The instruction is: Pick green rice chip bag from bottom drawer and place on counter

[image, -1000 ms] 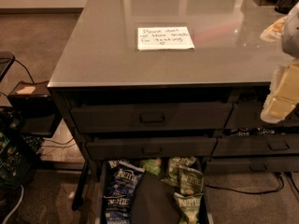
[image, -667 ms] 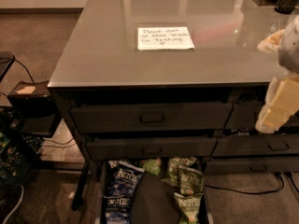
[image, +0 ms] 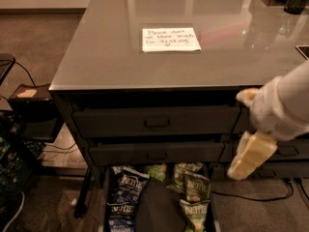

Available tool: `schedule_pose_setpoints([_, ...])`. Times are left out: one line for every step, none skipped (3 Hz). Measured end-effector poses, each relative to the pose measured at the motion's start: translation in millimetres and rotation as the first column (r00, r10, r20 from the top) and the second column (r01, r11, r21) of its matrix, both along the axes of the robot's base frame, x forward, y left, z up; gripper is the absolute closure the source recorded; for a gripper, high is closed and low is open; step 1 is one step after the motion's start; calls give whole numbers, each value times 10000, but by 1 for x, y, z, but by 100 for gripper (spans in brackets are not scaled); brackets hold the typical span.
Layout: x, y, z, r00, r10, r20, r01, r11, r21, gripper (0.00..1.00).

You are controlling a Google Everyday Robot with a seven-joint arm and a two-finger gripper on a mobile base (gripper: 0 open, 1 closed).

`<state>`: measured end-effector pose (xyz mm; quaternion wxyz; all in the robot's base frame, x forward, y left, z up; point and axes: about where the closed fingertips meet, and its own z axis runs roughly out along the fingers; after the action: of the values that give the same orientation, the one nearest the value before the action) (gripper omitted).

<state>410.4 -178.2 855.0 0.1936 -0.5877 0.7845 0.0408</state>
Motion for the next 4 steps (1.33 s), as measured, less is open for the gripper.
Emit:
schedule_pose_setpoints([-7,17,-64,9990,-110,-428,140,9973,727,0])
schedule_pose_setpoints([-15,38,-134,9918,-93,-1278,320,9837,1770,0])
schedule_pose_setpoints([-15,38,-135,9918,-91,-1278,319,9837,1771,0])
schedule_pose_setpoints([-15,35,-167,9925,117,-1220,108,9833,1819,0])
